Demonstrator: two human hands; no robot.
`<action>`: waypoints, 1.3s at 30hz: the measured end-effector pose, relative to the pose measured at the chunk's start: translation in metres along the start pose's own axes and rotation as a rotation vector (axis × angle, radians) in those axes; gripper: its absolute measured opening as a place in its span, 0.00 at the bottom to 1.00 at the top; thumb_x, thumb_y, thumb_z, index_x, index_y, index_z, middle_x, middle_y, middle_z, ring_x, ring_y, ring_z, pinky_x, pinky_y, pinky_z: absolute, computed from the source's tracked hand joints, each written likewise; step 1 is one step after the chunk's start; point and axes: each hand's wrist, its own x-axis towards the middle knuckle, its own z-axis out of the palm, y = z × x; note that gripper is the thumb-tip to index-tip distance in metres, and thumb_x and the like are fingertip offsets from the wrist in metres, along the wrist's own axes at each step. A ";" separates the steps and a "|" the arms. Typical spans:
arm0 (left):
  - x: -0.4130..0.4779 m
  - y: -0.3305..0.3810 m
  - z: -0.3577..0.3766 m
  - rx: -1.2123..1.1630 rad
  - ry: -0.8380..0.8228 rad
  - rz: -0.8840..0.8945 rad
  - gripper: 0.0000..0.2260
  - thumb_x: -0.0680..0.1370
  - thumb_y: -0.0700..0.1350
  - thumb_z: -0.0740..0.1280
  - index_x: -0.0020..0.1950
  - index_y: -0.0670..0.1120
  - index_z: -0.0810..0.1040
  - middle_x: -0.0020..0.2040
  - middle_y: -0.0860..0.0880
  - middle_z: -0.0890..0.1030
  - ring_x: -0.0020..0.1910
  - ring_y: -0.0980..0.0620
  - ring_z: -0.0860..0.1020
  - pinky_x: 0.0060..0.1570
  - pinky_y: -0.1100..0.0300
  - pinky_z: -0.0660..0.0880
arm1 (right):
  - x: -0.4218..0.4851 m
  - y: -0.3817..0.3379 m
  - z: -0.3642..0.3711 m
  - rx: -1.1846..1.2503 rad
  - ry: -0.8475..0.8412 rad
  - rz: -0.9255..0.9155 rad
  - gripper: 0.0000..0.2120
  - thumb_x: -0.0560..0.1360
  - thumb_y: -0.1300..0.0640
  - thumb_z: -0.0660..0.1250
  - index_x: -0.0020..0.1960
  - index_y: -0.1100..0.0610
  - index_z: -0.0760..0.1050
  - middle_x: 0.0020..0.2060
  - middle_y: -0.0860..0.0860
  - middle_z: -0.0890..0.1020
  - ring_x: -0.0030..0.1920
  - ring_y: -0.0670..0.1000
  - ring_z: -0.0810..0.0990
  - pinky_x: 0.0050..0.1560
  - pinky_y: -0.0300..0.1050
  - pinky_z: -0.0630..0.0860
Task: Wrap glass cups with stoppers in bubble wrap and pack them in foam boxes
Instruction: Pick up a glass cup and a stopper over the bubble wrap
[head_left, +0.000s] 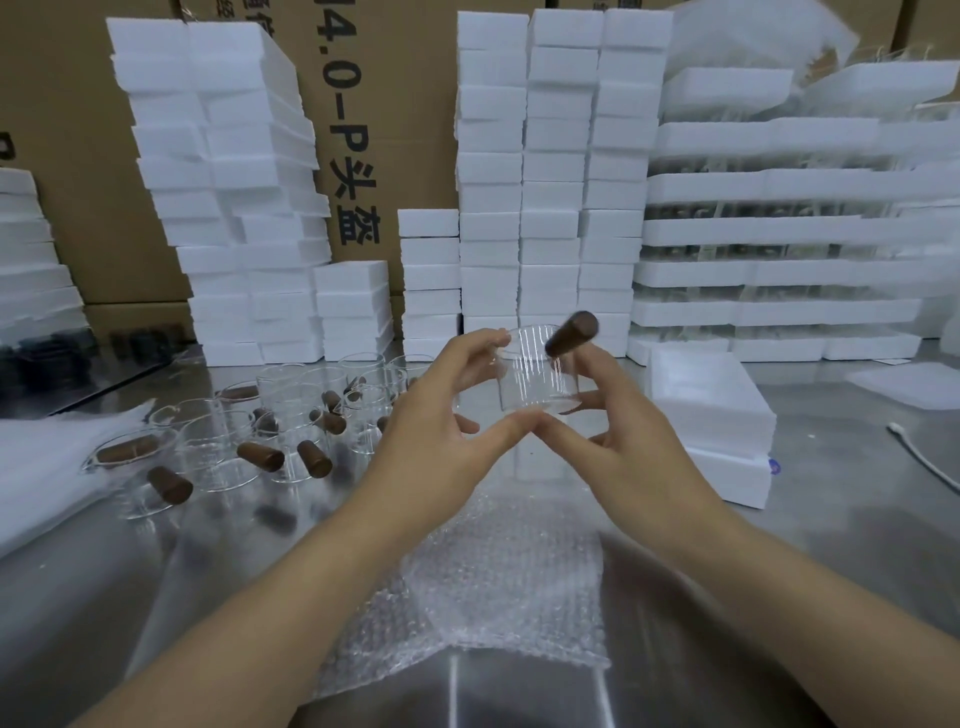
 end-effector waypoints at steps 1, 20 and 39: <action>0.001 0.001 -0.001 -0.060 -0.018 -0.021 0.28 0.75 0.58 0.78 0.73 0.64 0.74 0.70 0.63 0.80 0.67 0.60 0.80 0.56 0.58 0.80 | 0.001 -0.001 -0.002 0.029 -0.003 0.001 0.28 0.78 0.40 0.70 0.75 0.32 0.64 0.67 0.33 0.74 0.62 0.38 0.76 0.56 0.40 0.78; 0.000 0.000 -0.011 0.565 0.161 0.368 0.29 0.76 0.60 0.76 0.77 0.58 0.76 0.68 0.63 0.79 0.69 0.53 0.71 0.63 0.42 0.75 | 0.004 -0.003 -0.008 -0.341 0.129 -0.288 0.30 0.77 0.49 0.76 0.76 0.45 0.69 0.67 0.40 0.73 0.68 0.44 0.70 0.69 0.49 0.73; 0.006 0.006 -0.019 -0.308 -0.146 -0.243 0.34 0.67 0.51 0.84 0.70 0.59 0.76 0.64 0.59 0.86 0.68 0.55 0.81 0.75 0.40 0.71 | 0.003 -0.012 -0.011 -0.104 -0.023 -0.143 0.30 0.80 0.47 0.73 0.78 0.42 0.66 0.73 0.34 0.72 0.74 0.39 0.69 0.75 0.49 0.70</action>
